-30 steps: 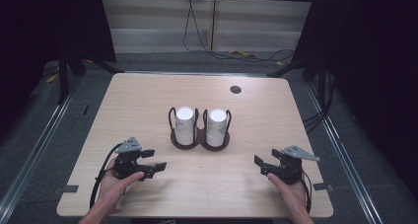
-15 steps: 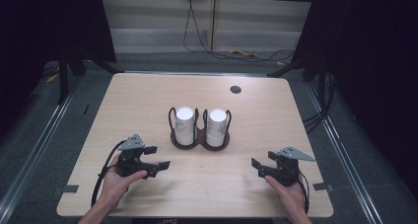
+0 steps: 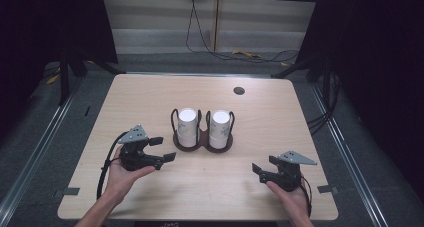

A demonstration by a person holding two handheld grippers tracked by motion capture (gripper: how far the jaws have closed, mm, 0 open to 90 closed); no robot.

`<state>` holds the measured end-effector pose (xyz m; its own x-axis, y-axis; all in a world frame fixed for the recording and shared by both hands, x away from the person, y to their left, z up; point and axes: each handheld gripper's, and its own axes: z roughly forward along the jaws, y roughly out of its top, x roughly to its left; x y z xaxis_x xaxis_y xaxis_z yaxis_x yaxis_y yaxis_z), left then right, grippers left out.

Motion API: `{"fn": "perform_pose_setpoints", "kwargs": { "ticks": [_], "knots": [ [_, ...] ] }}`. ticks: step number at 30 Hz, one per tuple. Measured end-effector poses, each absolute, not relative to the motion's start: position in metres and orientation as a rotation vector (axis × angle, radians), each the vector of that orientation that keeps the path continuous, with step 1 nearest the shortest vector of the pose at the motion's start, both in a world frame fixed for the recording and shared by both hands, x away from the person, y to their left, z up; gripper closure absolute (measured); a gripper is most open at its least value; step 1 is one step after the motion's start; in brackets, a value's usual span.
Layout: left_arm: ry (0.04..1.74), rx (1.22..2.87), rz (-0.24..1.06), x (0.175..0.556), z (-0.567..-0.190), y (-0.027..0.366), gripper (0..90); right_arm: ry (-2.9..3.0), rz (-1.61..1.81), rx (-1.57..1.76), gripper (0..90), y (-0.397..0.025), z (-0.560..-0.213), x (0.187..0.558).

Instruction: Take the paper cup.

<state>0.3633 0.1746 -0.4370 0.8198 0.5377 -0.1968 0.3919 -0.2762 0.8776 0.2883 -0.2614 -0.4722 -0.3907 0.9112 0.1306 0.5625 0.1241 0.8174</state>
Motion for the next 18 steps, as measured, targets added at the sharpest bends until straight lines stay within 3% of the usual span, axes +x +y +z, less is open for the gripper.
{"fn": "perform_pose_setpoints", "kwargs": {
  "ticks": [5,8,18],
  "knots": [
    [0.664,1.876,0.177,0.369,-0.424,0.178,23.1,2.013,1.176,1.419,25.7,-0.258,-0.472,0.290],
    [0.644,1.854,0.202,0.373,-0.418,0.178,29.9,2.024,1.173,1.414,25.6,-0.257,-0.473,0.291],
    [0.693,1.829,0.172,0.385,-0.409,0.168,28.6,2.028,1.196,1.399,24.1,-0.257,-0.472,0.291]
  ]
}}
